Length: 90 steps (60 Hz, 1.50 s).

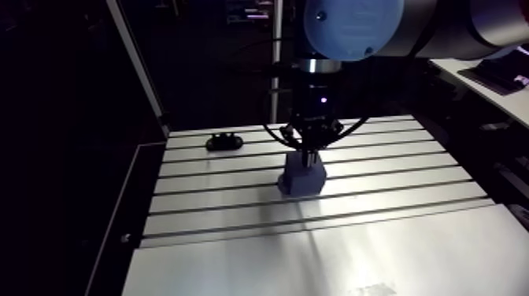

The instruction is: Pick up the M10 bolt and insert it into the hex recess until seated.

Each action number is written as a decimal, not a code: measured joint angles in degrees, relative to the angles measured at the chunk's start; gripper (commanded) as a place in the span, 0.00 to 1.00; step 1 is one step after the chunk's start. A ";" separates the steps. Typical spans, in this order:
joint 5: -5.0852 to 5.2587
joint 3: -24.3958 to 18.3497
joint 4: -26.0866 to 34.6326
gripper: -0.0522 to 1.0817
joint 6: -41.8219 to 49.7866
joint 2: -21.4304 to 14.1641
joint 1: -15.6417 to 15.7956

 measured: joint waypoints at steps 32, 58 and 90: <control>-0.07 -0.20 0.00 1.00 -0.08 0.34 0.00; -0.11 -0.34 0.00 1.00 -0.19 0.34 0.01; -0.09 -0.19 0.01 1.00 -0.26 0.68 0.08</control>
